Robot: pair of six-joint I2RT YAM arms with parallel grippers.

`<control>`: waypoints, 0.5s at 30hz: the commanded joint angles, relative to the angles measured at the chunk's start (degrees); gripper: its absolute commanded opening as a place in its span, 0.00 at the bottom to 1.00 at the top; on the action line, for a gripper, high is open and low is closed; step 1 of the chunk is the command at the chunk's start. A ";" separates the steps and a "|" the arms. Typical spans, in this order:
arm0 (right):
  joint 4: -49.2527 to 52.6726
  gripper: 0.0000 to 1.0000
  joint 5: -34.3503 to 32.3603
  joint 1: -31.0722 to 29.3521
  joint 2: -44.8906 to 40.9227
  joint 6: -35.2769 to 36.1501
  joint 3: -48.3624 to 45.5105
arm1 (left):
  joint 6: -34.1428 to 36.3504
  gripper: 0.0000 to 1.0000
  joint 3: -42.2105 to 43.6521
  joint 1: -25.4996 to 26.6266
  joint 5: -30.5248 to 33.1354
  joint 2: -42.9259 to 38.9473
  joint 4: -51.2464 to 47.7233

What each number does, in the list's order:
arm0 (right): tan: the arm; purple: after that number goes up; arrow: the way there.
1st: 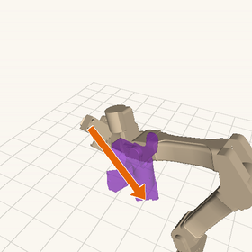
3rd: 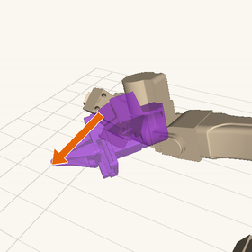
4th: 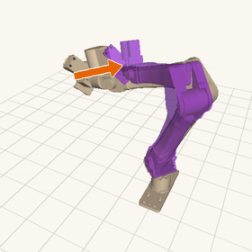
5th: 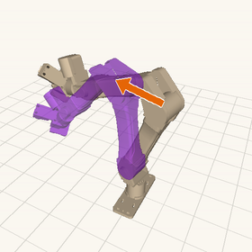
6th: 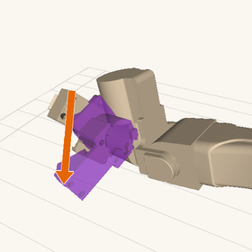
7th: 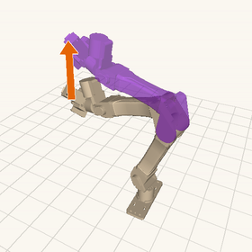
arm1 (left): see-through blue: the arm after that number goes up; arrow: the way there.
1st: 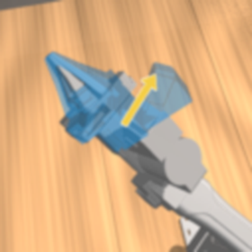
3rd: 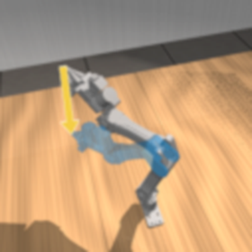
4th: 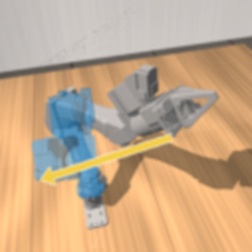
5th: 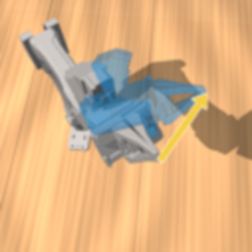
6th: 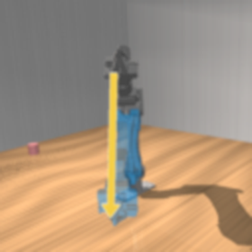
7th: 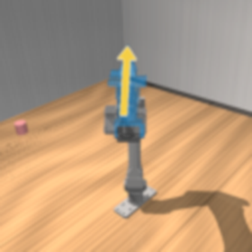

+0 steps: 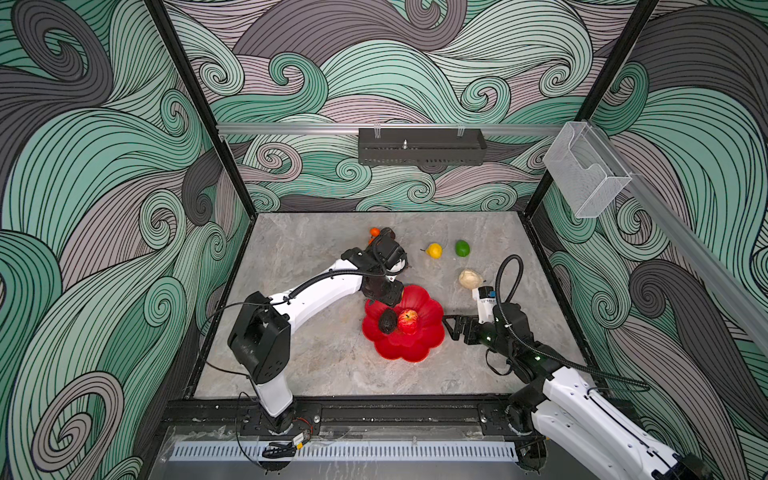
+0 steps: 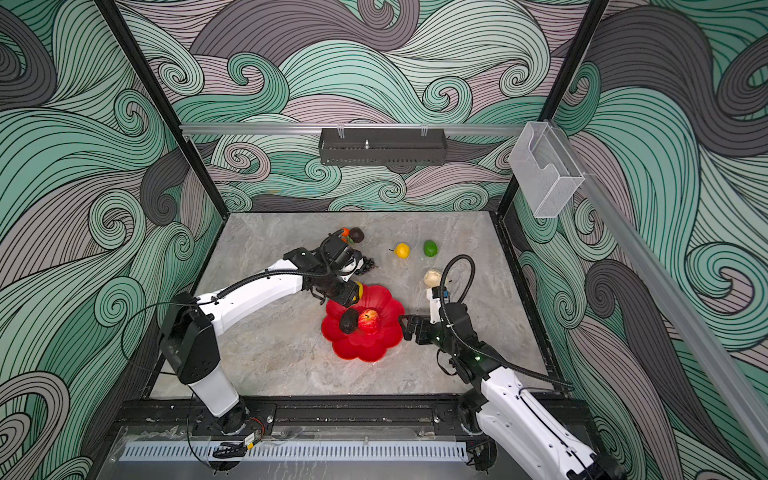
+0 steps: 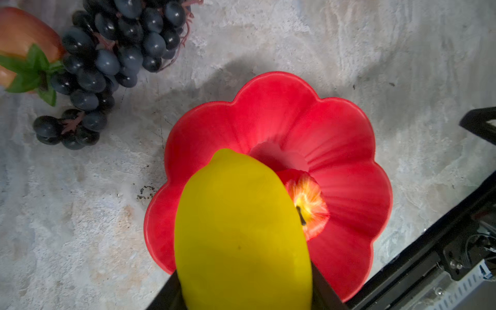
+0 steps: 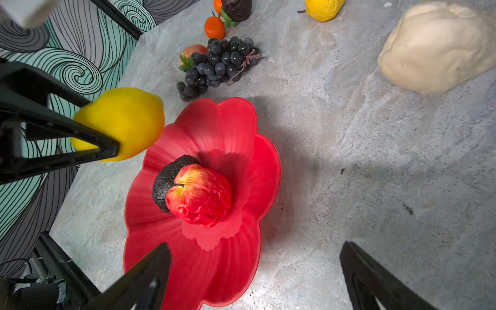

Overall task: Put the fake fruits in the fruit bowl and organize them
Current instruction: 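Lower the lemon into the bowl beside the apple with the left gripper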

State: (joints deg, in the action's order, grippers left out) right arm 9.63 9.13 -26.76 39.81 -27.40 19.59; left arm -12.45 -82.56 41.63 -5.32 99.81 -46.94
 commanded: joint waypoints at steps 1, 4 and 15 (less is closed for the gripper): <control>-2.06 0.99 -0.38 0.11 -1.20 0.82 -1.16 | 0.01 0.49 -2.23 -0.63 -1.18 1.94 -3.69; -2.94 0.99 -0.34 0.05 -1.80 0.74 -2.04 | -0.20 0.50 -3.40 -0.89 -1.44 4.09 -3.55; -4.39 0.99 -0.60 0.02 -1.50 0.54 -3.16 | -0.30 0.51 -6.08 -1.72 -2.67 10.34 -3.26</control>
State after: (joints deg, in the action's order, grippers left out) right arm 6.68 9.08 -26.76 38.46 -27.40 17.32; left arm -12.49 -86.35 40.53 -6.79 108.71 -48.84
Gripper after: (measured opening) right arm 0.988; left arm 0.522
